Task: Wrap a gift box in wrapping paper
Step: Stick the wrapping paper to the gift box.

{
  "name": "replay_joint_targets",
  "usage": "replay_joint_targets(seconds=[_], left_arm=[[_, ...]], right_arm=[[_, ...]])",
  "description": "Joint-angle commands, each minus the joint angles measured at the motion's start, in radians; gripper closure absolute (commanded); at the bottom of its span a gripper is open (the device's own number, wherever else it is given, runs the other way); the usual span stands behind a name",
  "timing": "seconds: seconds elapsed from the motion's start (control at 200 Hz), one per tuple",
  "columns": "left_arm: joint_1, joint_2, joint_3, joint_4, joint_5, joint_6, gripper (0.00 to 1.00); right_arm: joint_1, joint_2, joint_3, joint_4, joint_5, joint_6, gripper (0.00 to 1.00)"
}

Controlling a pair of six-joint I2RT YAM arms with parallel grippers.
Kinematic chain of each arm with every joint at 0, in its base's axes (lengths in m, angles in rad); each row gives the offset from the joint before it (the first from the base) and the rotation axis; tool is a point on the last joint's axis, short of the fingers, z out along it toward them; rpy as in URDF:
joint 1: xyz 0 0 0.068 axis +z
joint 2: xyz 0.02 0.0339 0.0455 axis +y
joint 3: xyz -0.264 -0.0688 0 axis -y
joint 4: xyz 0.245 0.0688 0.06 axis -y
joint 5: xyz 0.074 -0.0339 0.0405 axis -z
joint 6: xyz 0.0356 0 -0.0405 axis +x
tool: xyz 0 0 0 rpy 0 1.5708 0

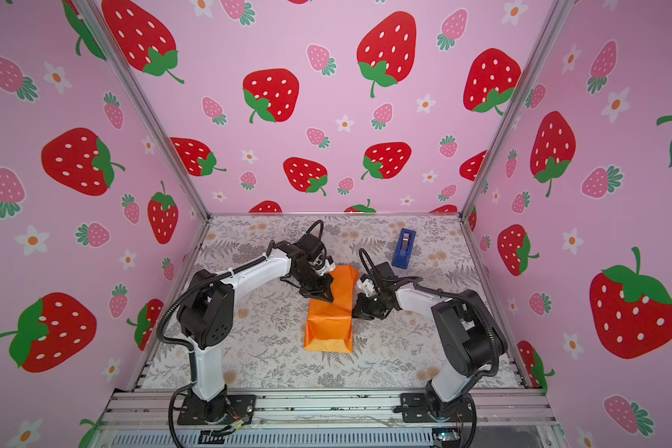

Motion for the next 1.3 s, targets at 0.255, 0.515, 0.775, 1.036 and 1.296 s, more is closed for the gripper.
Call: replay_joint_targets(seconds=[0.255, 0.515, 0.775, 1.036, 1.296], left_arm=[[0.026, 0.017, -0.012, -0.144, -0.105, 0.093, 0.93], [0.025, 0.021, -0.031, -0.129, -0.096, 0.099, 0.93], [0.023, 0.017, -0.042, -0.109, -0.081, 0.091, 0.93], [0.024, 0.008, -0.048, -0.11, -0.089, 0.086, 0.93], [0.023, 0.001, -0.039, -0.109, -0.089, 0.084, 0.93]], right_arm=[[0.144, -0.061, 0.012, 0.15, 0.043, 0.189, 1.0], [0.039, -0.243, 0.075, -0.063, 0.031, 0.003, 1.0], [0.033, -0.049, 0.217, 0.022, -0.283, -0.076, 1.0], [0.021, 0.102, 0.168, 0.016, -0.308, -0.078, 1.0], [0.0, 0.111, 0.112, -0.006, -0.293, -0.085, 1.0]])
